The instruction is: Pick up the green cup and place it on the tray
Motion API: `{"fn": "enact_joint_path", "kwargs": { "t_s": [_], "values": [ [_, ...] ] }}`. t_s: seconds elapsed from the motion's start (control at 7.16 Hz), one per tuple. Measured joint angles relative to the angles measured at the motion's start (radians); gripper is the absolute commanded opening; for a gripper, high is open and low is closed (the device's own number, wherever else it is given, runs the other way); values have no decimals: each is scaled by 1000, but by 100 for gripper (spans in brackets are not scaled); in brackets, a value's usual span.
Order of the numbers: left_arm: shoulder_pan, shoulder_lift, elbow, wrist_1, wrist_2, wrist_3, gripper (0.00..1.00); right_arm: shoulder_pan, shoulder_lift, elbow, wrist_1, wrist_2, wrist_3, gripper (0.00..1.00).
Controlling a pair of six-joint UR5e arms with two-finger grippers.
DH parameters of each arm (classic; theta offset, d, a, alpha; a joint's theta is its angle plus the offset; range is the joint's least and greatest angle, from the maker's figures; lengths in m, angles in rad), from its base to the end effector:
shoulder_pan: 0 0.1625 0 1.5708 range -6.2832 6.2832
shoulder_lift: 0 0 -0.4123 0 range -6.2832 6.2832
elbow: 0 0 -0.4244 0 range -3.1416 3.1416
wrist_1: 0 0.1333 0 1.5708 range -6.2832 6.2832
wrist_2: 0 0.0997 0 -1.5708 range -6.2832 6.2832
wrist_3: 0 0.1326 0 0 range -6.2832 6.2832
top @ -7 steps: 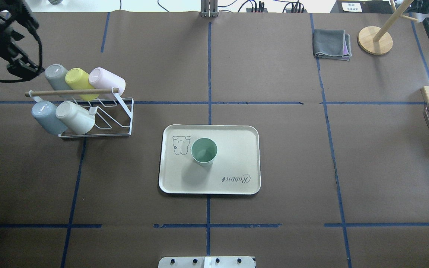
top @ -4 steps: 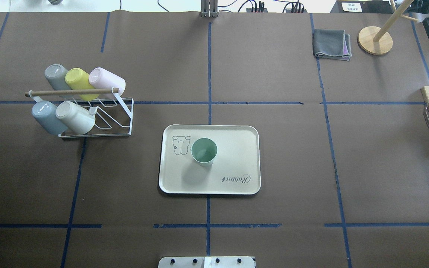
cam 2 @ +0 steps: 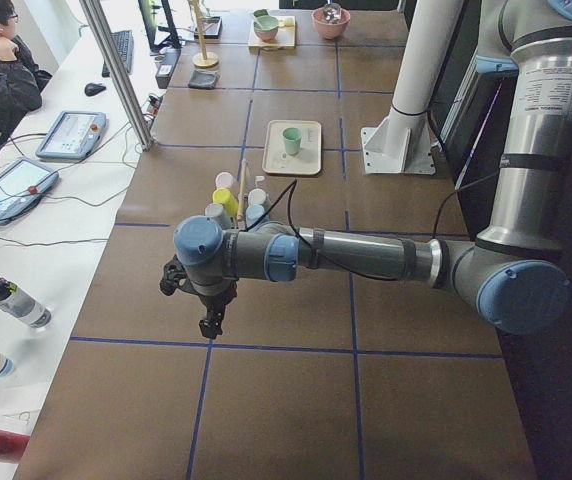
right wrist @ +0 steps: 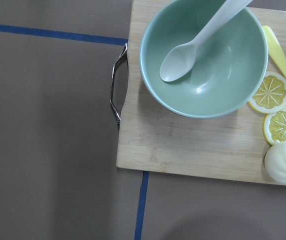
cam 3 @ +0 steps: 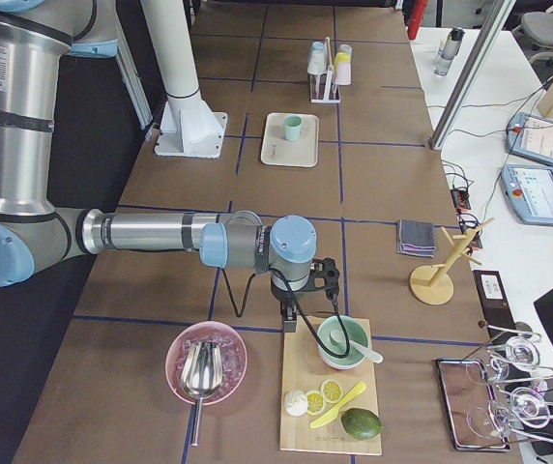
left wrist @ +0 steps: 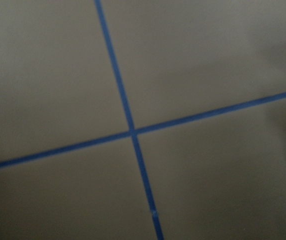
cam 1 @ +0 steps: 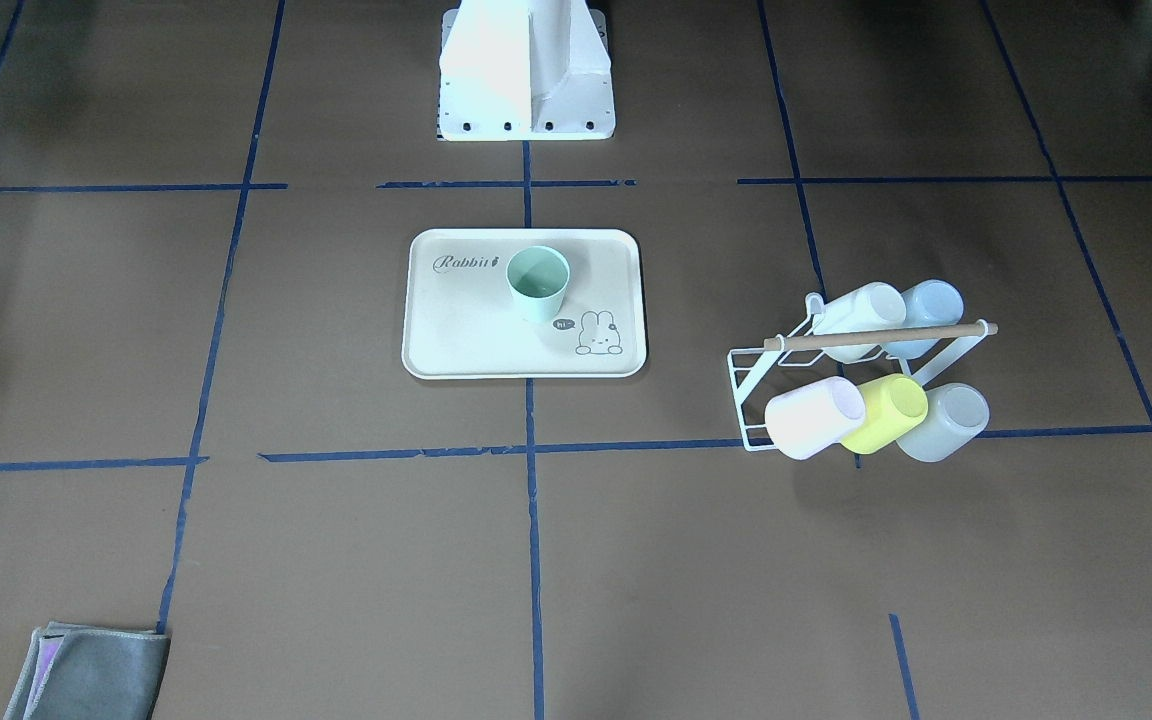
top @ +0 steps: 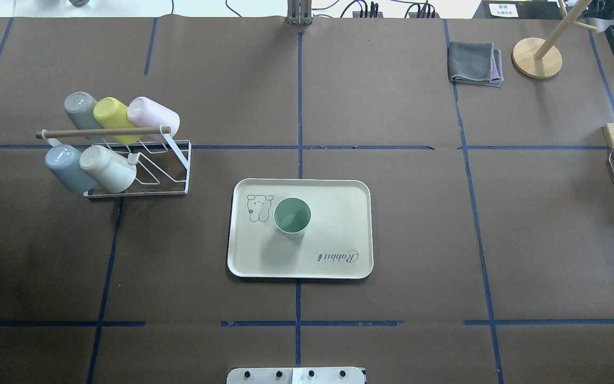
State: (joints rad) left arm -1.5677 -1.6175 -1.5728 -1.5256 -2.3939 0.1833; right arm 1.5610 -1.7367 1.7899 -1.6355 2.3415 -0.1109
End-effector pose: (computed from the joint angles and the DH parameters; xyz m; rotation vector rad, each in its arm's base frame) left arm -0.0344 -0.5433 0.6435 0.0775 0.8206 0.1772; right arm 0.0365 -0.4547 0.6428 0.0280 -0.7707 -0.1102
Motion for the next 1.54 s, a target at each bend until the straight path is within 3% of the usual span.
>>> {"fn": "enact_joint_path", "kwargs": {
  "t_s": [0.42, 0.7, 1.54],
  "values": [
    [-21, 86, 10, -10, 13, -2, 100, -1, 5, 0, -9, -1, 2, 100],
    [-21, 127, -10, -8, 78, -5, 100, 0, 4, 0, -9, -1, 2, 100],
    [-19, 128, -46, -9, 98, -7, 100, -1, 0, -1, -4, -2, 1, 100]
  ]
}}
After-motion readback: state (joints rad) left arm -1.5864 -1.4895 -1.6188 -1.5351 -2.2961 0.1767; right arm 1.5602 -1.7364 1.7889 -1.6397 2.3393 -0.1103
